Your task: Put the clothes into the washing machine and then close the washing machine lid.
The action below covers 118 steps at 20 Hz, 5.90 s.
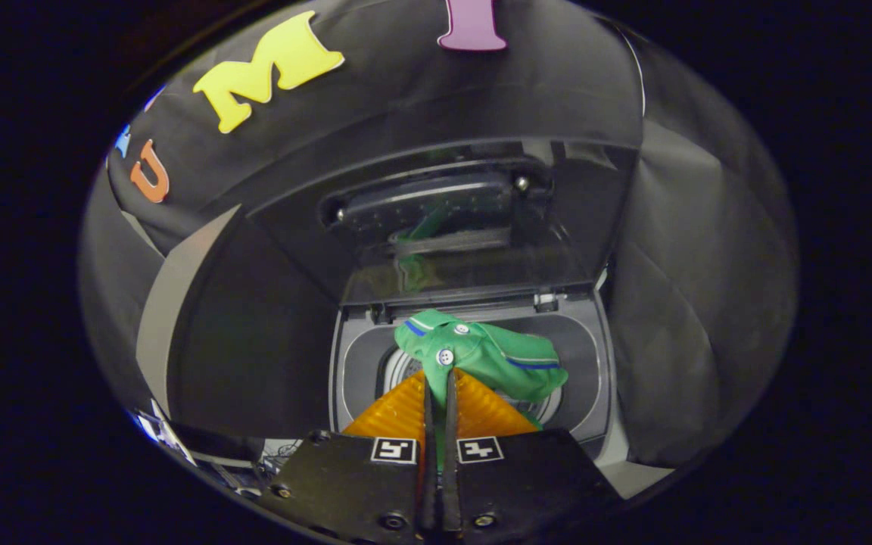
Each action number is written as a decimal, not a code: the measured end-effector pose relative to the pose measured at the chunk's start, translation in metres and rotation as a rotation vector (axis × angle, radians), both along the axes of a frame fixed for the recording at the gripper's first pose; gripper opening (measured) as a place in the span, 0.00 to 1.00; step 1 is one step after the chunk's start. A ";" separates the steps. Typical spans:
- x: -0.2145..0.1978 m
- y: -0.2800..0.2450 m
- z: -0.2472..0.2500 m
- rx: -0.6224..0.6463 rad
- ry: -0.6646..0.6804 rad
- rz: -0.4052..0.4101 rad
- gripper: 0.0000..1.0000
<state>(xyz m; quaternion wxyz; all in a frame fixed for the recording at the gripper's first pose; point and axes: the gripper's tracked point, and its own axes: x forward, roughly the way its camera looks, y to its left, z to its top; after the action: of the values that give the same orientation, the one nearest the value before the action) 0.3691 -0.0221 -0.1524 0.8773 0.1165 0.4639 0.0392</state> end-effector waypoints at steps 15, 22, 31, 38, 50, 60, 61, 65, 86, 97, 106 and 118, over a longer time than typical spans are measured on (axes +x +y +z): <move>0.009 0.010 -0.106 -0.041 0.008 -0.081 0.07; 0.011 0.010 -0.122 -0.049 0.042 -0.081 0.15; 0.013 0.007 -0.010 -0.146 -0.154 -0.035 0.77; 0.066 0.016 0.114 -0.250 -0.500 0.011 0.89; 0.176 0.034 0.129 -0.221 -0.526 0.066 1.00; 0.188 0.022 0.108 -0.187 -0.603 0.012 1.00; 0.188 0.021 0.110 -0.183 -0.621 0.000 1.00; 0.183 0.022 0.110 -0.180 -0.661 -0.024 1.00; 0.097 0.020 0.100 -0.236 -0.626 -0.079 0.99; 0.041 0.019 0.070 -0.249 -0.540 -0.093 0.99; -0.049 0.026 0.079 -0.272 -0.551 -0.182 0.99; -0.199 0.093 0.238 -0.270 -0.911 -0.197 0.99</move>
<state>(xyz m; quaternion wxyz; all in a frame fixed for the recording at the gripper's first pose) 0.1704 0.0704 0.0860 0.9980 0.0160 0.0202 -0.0575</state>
